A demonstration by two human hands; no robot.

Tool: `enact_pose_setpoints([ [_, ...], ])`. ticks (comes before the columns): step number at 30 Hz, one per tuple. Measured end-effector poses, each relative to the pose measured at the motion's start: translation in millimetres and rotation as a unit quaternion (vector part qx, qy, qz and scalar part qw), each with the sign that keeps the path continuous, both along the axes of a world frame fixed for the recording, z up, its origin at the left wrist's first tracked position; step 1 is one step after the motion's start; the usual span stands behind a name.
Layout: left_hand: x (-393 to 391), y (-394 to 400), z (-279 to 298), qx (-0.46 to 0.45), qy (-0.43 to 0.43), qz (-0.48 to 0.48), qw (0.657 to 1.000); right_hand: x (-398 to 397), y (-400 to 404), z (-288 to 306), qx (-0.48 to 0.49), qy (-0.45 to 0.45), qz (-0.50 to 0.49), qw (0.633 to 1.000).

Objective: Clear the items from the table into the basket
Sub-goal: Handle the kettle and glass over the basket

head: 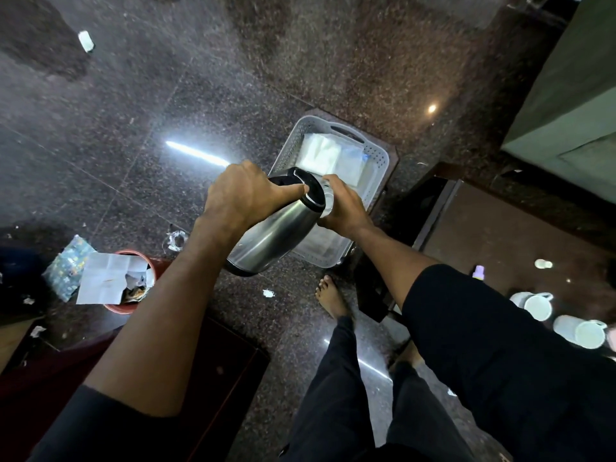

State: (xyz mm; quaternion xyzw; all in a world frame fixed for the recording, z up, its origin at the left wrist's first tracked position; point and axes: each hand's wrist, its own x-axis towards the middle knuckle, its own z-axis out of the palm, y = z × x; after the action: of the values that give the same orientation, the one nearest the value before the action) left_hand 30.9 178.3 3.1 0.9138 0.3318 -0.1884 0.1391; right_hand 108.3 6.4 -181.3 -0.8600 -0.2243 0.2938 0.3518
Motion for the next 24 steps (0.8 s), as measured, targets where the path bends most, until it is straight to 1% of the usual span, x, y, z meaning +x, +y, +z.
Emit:
enact_pose_setpoints([
  [6, 6.9, 2.3, 1.3, -0.039, -0.003, -0.004, 0.999, 1.5, 0.4, -4.2, 0.007, -0.001, 0.004, 1.0],
  [24, 11.6, 1.6, 3.2, -0.053, 0.001, -0.005, 0.999, -0.4, -2.5, -13.0, 0.013, -0.003, -0.005, 1.0],
])
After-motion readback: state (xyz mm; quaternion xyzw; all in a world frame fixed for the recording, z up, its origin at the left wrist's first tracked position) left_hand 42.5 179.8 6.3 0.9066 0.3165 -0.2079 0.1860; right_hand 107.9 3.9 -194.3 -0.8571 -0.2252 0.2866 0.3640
